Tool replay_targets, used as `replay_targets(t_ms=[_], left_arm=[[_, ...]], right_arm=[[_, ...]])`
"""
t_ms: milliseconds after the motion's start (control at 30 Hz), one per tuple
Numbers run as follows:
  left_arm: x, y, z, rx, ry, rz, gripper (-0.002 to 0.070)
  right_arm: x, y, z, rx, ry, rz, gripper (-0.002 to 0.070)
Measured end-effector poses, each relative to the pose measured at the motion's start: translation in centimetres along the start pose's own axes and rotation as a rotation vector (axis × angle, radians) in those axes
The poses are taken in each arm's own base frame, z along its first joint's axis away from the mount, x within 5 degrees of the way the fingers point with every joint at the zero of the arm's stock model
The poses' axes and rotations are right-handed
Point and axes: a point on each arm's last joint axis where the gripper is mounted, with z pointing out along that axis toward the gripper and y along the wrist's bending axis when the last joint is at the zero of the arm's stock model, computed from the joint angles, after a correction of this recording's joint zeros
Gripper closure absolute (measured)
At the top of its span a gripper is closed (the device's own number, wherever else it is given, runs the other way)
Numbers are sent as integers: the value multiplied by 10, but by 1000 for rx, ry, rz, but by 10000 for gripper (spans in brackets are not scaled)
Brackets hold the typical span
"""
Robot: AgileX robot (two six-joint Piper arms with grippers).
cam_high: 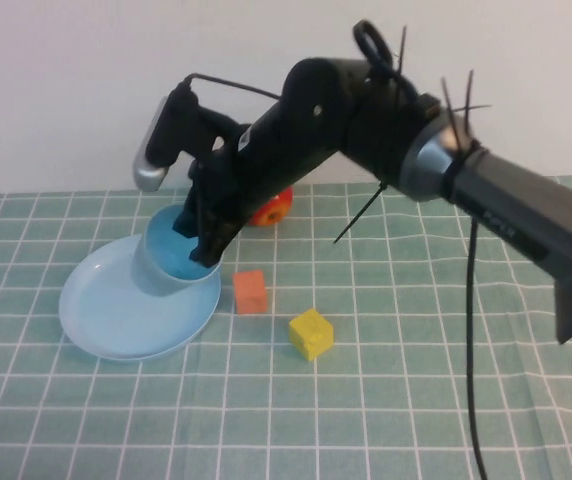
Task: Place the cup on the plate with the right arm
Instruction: Place the cup on the plate
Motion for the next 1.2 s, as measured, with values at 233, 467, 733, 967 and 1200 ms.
replay_targets(t_ms=[233, 467, 733, 967, 1200], left_arm=[[0, 0, 0, 0, 0, 1, 678], [0, 0, 0, -1, 0, 2, 678], [0, 0, 0, -1, 0, 2, 678], [0, 0, 0, -1, 0, 2, 678], [0, 0, 0, -1, 0, 2, 678]], right_arm=[[5, 13, 53, 24, -26, -74, 658], [25, 14, 82, 35, 42, -152, 658], [25, 8, 83, 97, 47, -138, 637], [19, 6, 85, 121, -32, -45, 440], [15, 8, 85, 95, -90, 30, 365]])
